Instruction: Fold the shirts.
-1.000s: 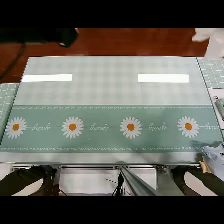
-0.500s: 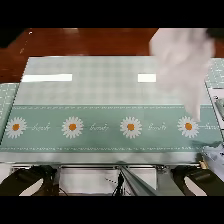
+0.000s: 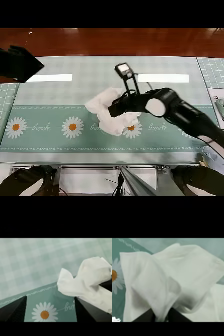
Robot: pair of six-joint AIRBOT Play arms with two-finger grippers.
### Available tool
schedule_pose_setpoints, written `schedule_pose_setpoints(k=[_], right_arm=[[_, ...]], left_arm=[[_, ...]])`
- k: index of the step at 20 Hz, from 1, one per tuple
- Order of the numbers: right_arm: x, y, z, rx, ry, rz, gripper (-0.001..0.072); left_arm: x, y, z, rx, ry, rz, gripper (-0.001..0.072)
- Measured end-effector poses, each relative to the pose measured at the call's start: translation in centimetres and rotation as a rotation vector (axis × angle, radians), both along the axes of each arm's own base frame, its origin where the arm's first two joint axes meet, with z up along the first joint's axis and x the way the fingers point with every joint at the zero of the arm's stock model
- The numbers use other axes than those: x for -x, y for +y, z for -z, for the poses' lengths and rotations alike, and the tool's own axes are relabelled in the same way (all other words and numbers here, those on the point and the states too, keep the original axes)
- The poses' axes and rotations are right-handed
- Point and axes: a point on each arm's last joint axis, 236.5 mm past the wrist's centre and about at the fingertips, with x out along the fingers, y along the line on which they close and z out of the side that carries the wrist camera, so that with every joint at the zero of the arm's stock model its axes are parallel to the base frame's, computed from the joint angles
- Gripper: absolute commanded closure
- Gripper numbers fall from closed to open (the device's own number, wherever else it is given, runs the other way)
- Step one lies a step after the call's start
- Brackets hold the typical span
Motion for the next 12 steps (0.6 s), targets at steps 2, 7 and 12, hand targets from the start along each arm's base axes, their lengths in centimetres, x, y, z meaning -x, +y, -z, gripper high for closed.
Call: schedule_pose_setpoints(k=[2,7,12], right_arm=[[0.1,0.7,2.2,0.0,0.054,0.014,0.0175],[-1.4,-2.5,0.1,0.009,0.029,0.051,0.0168],[-4.5,-16.6,-5.2,0.229,-0.131,0.22,0.0168]], left_arm=[[-0.1,0.0,1.3,-0.012,0.029,-0.006,-0.0013],[-0.9,-0.2,6.4,-0.042,0.12,-0.015,-0.0012],[0.1,-1.3,16.1,-0.004,0.321,-0.02,0.0015]])
